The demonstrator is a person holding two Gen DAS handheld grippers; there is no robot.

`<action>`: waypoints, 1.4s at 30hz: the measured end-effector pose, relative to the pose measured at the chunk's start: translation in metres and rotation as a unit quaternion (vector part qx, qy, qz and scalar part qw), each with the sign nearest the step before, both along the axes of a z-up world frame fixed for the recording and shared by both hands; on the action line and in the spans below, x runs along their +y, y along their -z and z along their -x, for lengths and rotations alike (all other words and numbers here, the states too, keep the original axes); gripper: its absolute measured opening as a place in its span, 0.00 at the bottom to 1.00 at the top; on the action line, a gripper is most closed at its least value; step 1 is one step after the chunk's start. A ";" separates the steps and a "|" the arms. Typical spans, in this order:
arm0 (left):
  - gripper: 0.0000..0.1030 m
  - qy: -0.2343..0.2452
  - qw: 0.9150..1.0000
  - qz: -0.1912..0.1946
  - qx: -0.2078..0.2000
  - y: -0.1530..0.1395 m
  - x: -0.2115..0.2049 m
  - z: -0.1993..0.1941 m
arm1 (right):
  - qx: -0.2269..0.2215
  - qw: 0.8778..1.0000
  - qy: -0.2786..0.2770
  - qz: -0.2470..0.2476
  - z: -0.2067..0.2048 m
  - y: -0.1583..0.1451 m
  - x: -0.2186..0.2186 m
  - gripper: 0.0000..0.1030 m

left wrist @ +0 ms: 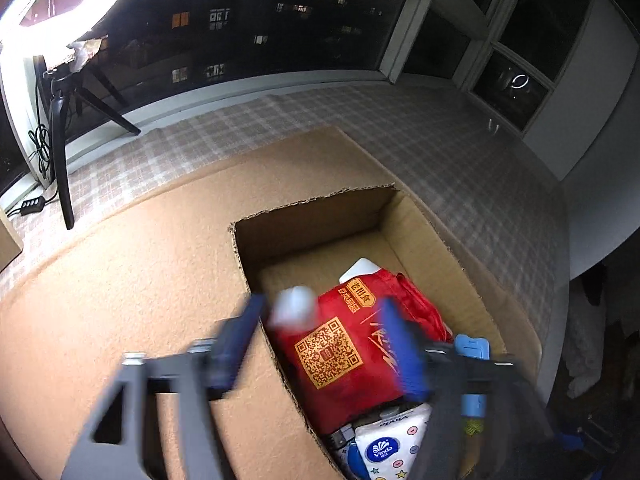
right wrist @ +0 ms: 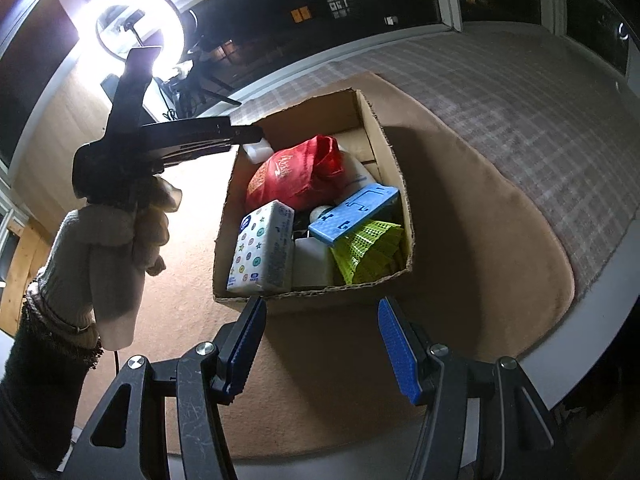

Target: Organize objects

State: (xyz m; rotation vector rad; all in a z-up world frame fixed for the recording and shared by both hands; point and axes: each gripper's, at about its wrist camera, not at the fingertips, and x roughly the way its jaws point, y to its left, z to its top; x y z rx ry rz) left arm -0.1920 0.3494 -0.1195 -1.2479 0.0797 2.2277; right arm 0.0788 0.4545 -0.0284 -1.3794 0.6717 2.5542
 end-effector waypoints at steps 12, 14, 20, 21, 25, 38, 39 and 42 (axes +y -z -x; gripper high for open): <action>0.71 0.002 1.000 0.014 0.002 -0.001 -0.015 -0.006 | 0.001 1.000 -0.009 -0.003 0.007 -0.002 -0.010 0.53; 0.71 -0.003 1.000 0.017 0.005 -0.004 -0.023 -0.008 | 0.002 1.000 -0.010 -0.004 0.010 -0.003 -0.014 0.53; 0.72 -0.027 1.000 0.014 0.004 -0.012 -0.057 -0.016 | 0.004 1.000 -0.029 -0.002 0.022 -0.005 -0.028 0.53; 0.72 -0.031 0.999 0.013 0.002 -0.013 -0.064 -0.017 | 0.005 0.999 -0.031 -0.002 0.023 -0.005 -0.031 0.54; 0.72 -0.053 0.999 0.011 0.001 -0.020 -0.096 -0.028 | 0.010 0.999 -0.051 -0.004 0.033 -0.007 -0.049 0.54; 0.75 -0.135 0.990 0.025 0.020 -0.045 -0.207 -0.082 | 0.033 0.992 -0.116 -0.023 0.069 -0.019 -0.112 0.59; 0.75 -0.142 0.989 0.027 0.022 -0.047 -0.214 -0.088 | 0.036 0.991 -0.123 -0.026 0.073 -0.020 -0.119 0.60; 0.77 -0.161 0.986 0.032 0.030 -0.053 -0.237 -0.103 | 0.044 0.989 -0.137 -0.029 0.082 -0.023 -0.135 0.62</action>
